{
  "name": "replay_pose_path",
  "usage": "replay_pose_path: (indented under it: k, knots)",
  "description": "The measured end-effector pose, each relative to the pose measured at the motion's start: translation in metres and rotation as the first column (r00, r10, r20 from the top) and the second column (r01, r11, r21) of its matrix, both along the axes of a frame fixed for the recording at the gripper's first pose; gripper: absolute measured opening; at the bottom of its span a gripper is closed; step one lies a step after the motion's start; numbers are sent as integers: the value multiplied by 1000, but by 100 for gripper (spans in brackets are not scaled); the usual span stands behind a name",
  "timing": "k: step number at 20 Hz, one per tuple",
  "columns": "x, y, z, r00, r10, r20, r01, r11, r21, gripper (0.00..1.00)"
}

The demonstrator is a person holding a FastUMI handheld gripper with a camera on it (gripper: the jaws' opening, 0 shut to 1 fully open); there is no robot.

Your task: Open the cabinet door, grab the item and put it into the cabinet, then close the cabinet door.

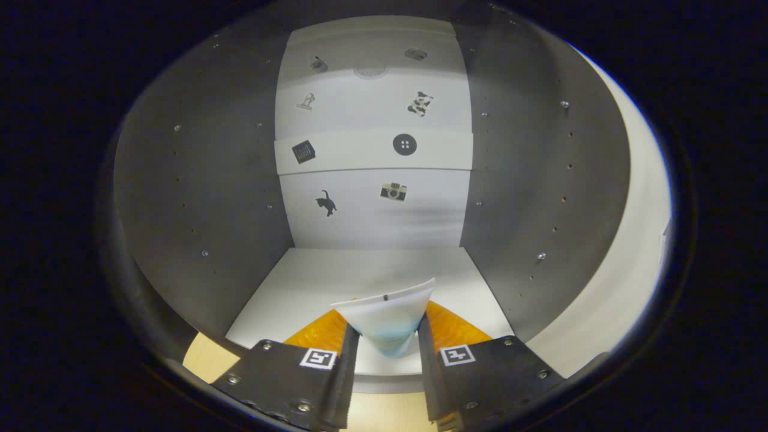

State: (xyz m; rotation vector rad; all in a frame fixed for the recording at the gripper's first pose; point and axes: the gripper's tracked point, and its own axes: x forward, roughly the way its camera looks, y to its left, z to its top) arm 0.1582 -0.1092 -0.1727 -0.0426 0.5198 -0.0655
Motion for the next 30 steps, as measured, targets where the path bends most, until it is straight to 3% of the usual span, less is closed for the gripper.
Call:
replay_pose_path:
  k: [10, 14, 17, 25, 30]
  knots:
    - [22, -7, -6, 999, -40, -27, 42, 996, 84, 49]
    - [24, -3, -1, 1000, -21, -5, 21, 995, 94, 63]
    - [21, 1, 6, 999, 11, 33, -13, 997, 76, 100]
    - [12, 1, 33, 991, 5, 133, -11, 999, 50, 100]
    - [-6, 8, 82, 951, 18, 309, -28, 999, 27, 100]
